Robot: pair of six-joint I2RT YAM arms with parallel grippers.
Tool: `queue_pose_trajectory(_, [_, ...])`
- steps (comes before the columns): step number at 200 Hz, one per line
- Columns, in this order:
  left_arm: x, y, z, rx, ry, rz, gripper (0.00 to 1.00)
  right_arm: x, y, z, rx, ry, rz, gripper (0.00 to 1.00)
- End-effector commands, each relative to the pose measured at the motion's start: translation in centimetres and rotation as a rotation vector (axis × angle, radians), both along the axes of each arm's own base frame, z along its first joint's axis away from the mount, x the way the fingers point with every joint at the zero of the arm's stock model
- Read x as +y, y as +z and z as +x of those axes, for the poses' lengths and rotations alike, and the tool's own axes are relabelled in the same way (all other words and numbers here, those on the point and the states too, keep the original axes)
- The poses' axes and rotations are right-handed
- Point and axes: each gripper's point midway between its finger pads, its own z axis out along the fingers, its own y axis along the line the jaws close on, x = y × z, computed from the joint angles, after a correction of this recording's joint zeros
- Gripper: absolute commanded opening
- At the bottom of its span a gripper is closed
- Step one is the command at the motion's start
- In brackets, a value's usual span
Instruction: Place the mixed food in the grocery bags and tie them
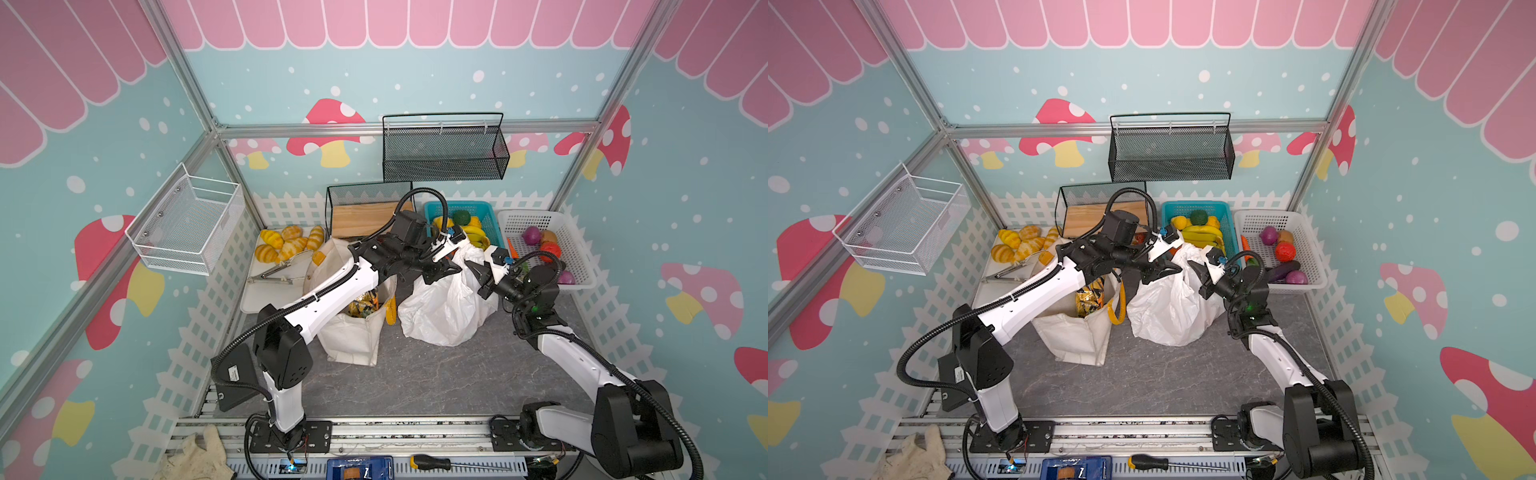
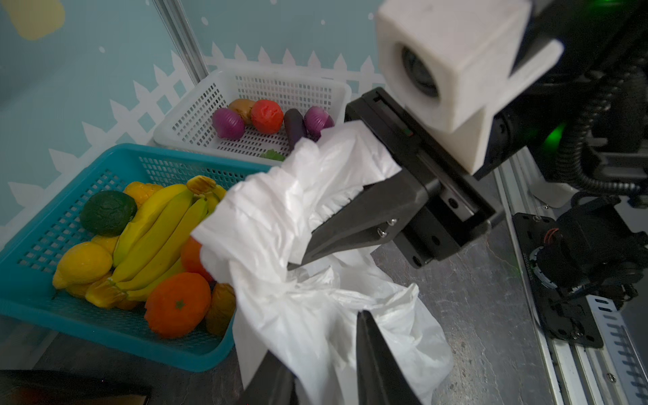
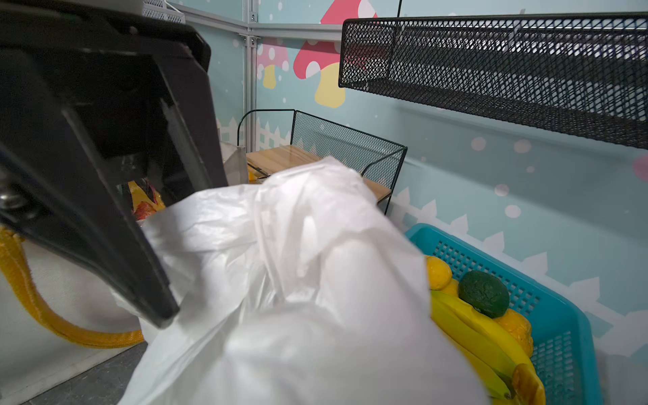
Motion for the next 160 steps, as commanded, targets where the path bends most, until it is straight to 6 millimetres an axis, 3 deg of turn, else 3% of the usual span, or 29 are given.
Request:
queue_pose_trajectory(1, [-0.9,0.8,0.4,0.034,-0.009,-0.040,0.33,0.4,0.3,-0.6,-0.041,0.012,-0.012,0.00])
queue_pose_trajectory(34, [-0.9,0.2,1.9,0.050,0.047,-0.017,0.33,0.5,0.4,-1.0,-0.054,0.021,-0.009,0.00])
queue_pose_trajectory(87, [-0.9,0.0,2.7,0.108,0.050,-0.037,0.38,0.4,0.4,-1.3,-0.076,0.019,-0.022,0.00])
queue_pose_trajectory(115, [-1.0,-0.3,2.8,0.105,0.043,-0.026,0.27,0.7,0.6,-1.7,-0.089,0.047,-0.018,0.00])
queue_pose_trajectory(138, [-1.0,-0.6,2.8,0.076,0.030,-0.011,0.12,0.8,0.7,-1.9,-0.096,0.060,-0.016,0.00])
queue_pose_trajectory(160, [-0.6,-1.1,2.5,-0.014,-0.025,0.027,0.06,0.5,0.8,-1.9,-0.108,0.035,-0.031,0.02])
